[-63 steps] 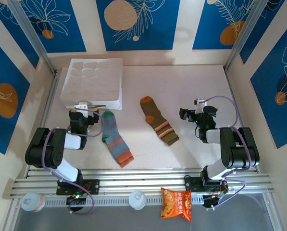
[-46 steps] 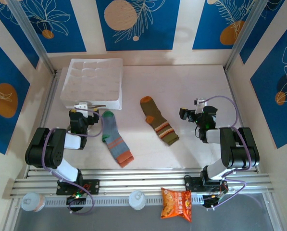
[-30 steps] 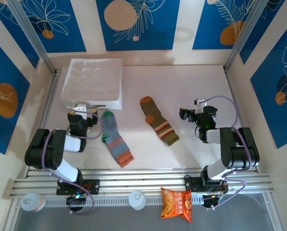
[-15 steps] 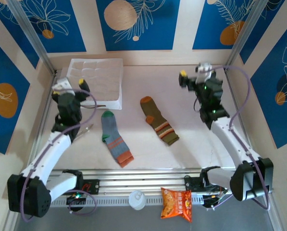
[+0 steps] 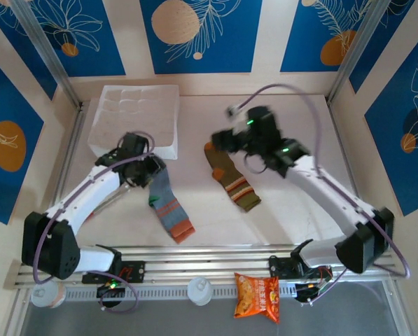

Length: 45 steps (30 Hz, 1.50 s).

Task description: Roll the socks

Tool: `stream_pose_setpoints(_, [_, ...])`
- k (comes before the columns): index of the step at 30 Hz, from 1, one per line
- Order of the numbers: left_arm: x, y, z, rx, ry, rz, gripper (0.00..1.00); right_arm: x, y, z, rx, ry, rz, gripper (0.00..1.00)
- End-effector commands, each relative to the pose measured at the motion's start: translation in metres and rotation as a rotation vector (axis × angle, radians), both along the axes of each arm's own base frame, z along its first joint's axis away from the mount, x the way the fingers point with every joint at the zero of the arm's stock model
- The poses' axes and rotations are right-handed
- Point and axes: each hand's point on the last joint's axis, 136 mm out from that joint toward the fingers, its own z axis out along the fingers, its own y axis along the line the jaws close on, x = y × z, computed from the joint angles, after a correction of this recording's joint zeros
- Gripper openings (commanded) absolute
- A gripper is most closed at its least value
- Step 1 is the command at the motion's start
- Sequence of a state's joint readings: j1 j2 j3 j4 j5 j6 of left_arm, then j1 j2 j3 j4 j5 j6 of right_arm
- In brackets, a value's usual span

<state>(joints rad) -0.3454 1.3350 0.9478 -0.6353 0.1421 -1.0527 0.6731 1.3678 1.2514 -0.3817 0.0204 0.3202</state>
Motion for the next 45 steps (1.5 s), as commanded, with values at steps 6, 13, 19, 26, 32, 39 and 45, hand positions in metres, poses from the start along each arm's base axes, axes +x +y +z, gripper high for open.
stream_pose_setpoints(6, [-0.011,-0.011,-0.042,-0.006,0.205,-0.083,0.27,-0.148,0.065,-0.131,-0.275,-0.051,0.697,0.32])
stream_pose_setpoints(13, [0.004,-0.001,-0.063,0.14,0.251,-0.163,0.2,-0.19,0.057,-0.166,-0.358,-0.377,1.155,0.43])
stream_pose_setpoints(19, [0.011,-0.004,-0.086,0.16,0.273,-0.219,0.14,-0.184,0.062,-0.204,-0.51,-0.439,1.245,0.42])
stream_pose_setpoints(26, [0.014,-0.021,-0.1,0.165,0.265,-0.297,0.11,-0.169,0.074,-0.227,-0.611,-0.498,1.236,0.42])
stream_pose_setpoints(32, [0.015,-0.034,-0.107,0.14,0.258,-0.337,0.09,-0.156,0.079,-0.241,-0.688,-0.546,1.199,0.47])
stream_pose_setpoints(39, [0.024,-0.06,-0.109,0.115,0.225,-0.411,0.08,-0.153,0.076,-0.228,-0.697,-0.583,1.142,0.52])
stream_pose_setpoints(45, [0.031,-0.078,-0.113,0.11,0.218,-0.452,0.07,-0.153,0.069,-0.229,-0.705,-0.587,1.124,0.53])
